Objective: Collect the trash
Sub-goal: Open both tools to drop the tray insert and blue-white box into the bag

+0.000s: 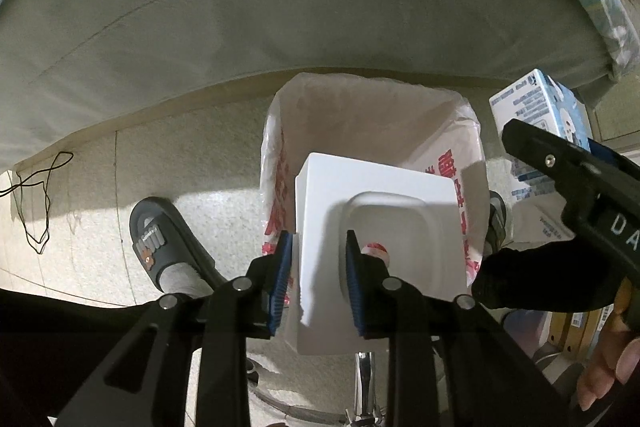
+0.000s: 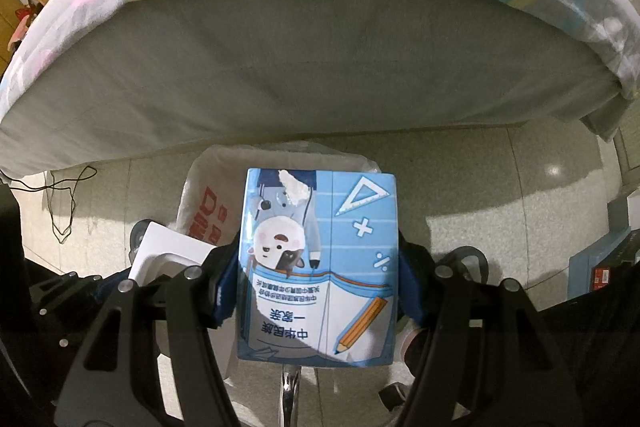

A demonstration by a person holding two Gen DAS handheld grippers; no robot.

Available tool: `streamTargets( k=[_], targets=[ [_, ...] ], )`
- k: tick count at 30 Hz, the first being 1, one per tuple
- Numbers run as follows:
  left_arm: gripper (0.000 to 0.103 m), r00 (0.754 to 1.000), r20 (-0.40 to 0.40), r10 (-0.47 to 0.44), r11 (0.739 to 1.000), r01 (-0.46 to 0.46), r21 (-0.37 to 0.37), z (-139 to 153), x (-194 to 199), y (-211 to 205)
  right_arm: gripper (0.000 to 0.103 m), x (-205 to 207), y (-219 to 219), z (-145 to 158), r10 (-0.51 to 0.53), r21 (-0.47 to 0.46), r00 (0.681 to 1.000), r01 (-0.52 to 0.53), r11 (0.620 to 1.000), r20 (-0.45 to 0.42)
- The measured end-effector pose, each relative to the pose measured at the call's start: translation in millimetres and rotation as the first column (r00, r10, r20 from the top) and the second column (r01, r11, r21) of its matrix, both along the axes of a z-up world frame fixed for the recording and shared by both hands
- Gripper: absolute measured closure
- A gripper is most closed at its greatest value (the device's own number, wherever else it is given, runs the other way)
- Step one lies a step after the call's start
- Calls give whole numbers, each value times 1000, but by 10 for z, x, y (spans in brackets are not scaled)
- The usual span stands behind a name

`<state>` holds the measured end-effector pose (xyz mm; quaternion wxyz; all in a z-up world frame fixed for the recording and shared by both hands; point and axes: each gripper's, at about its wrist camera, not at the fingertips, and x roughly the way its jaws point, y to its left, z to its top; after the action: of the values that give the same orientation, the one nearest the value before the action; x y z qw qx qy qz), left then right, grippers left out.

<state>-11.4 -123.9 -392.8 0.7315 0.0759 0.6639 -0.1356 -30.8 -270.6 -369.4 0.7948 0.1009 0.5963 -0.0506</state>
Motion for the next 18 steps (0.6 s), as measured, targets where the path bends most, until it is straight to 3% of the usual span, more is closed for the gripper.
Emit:
streamTargets(
  k=[4,6,8,9,18],
  targets=[
    [76,1000,1,0,1000,0,3,-19,-3,-2,40,27,18,-9,-3,4,1000,3,1000,-2],
    [70,1000,3,2,1000,-2,2,-25,-2,-4,40,31,6,-13,-6,1,1000,6,1000,-3],
    [31,1000,0,1,1000,-1,6,-38,-9,-3,39,40,-15,-47,-15,14,1000,15,1000,-15],
    [25,1000,6,2,1000,-2,11,-36,-11,-2,38,43,-21,-60,-19,20,1000,20,1000,-21],
    [20,1000,6,11,1000,-11,12,-31,-3,6,29,55,-70,-85,-44,38,998,45,998,-38]
  ],
)
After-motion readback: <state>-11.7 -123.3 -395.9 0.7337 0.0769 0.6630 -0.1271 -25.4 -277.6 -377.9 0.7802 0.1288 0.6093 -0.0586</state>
